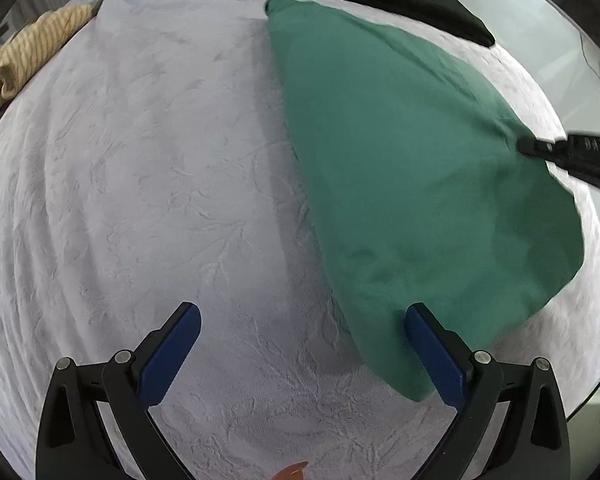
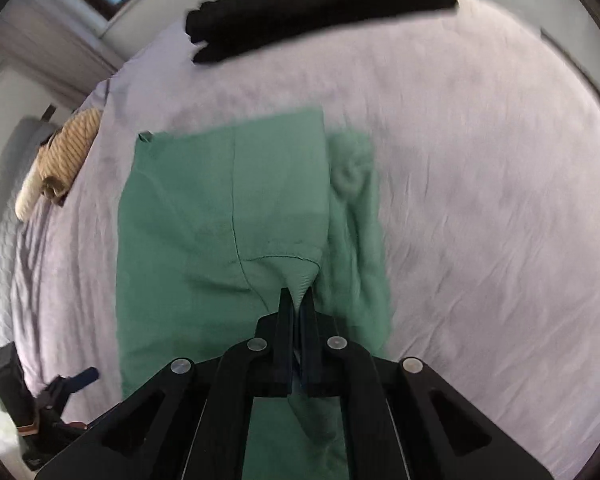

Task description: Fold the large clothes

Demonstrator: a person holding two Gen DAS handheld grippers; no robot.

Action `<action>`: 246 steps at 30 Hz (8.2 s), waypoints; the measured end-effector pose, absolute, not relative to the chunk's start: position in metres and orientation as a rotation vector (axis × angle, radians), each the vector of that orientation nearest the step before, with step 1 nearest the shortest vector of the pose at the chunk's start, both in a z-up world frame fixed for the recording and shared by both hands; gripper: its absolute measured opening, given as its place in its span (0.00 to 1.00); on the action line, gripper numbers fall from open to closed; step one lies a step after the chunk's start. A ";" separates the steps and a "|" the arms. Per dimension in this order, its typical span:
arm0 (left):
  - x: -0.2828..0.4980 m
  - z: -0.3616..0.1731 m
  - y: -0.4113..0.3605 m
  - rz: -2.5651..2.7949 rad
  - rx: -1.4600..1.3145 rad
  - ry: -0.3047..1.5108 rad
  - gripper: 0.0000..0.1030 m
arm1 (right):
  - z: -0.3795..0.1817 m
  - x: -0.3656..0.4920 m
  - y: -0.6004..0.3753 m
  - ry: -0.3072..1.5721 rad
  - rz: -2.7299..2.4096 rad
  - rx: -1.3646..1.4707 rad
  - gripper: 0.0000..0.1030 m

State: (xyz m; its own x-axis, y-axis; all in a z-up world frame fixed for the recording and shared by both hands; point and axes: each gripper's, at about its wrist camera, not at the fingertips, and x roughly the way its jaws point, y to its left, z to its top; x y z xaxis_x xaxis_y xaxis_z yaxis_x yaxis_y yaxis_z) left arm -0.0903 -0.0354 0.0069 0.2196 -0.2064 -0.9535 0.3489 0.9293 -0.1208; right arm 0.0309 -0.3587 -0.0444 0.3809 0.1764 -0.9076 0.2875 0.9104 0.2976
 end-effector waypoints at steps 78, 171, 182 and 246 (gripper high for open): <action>-0.075 0.030 -0.053 -0.284 0.130 1.405 1.00 | -0.041 -0.049 -0.383 1.313 -0.035 0.703 1.00; -0.157 0.050 0.228 -0.327 -0.117 1.414 0.62 | -0.041 -0.039 -0.161 1.375 0.086 0.706 0.44; -0.185 0.026 0.164 -0.400 0.043 1.434 0.62 | -0.049 -0.055 -0.152 1.412 0.030 0.514 0.02; -0.204 0.066 0.220 -0.261 0.110 1.460 0.82 | -0.049 -0.103 -0.128 1.649 -0.119 0.350 0.02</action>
State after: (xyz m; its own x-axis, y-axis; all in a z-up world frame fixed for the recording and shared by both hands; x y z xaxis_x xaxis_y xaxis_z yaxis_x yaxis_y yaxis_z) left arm -0.2043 0.2196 0.0662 0.0883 -0.1087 -0.9901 0.2414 0.9667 -0.0846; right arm -0.1032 -0.1276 -0.0493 -0.0704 0.1560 -0.9853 0.2958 0.9465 0.1287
